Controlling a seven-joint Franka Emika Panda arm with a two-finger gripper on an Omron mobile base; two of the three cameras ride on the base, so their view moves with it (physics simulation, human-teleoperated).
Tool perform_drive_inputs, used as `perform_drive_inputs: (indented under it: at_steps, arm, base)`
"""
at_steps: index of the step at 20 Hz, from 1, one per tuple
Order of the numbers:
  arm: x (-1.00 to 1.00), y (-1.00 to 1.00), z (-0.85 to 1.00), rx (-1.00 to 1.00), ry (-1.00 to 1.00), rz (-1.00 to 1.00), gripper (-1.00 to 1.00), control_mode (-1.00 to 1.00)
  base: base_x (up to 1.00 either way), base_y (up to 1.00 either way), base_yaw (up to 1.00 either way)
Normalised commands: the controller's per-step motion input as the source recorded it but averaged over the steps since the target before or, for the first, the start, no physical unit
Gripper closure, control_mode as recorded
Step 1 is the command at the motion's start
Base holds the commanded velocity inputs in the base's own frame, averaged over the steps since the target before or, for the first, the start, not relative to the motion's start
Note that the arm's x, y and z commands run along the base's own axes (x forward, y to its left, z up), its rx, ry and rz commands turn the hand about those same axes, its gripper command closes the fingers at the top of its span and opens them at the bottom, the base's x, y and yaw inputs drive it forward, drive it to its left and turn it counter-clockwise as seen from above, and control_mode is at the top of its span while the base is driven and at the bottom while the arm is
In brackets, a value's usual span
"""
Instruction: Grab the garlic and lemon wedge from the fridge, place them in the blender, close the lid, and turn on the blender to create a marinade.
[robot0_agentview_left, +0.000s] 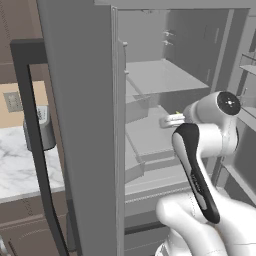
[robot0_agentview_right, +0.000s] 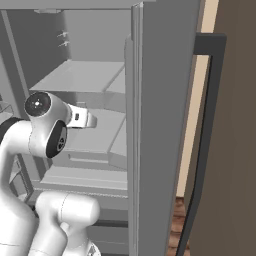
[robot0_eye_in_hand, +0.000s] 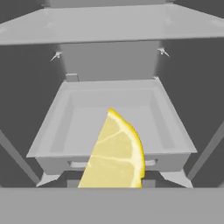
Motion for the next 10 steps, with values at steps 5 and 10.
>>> perform_drive_inputs:
  at_steps: [5,10]
  arm:
    - [0.0,0.0,0.0,0.0,0.0,0.0,1.0,1.0]
    - [0.0,0.0,0.0,0.0,0.0,0.0,1.0,1.0]
  base:
    - [0.0,0.0,0.0]
    - [-0.42,0.0,-0.02]
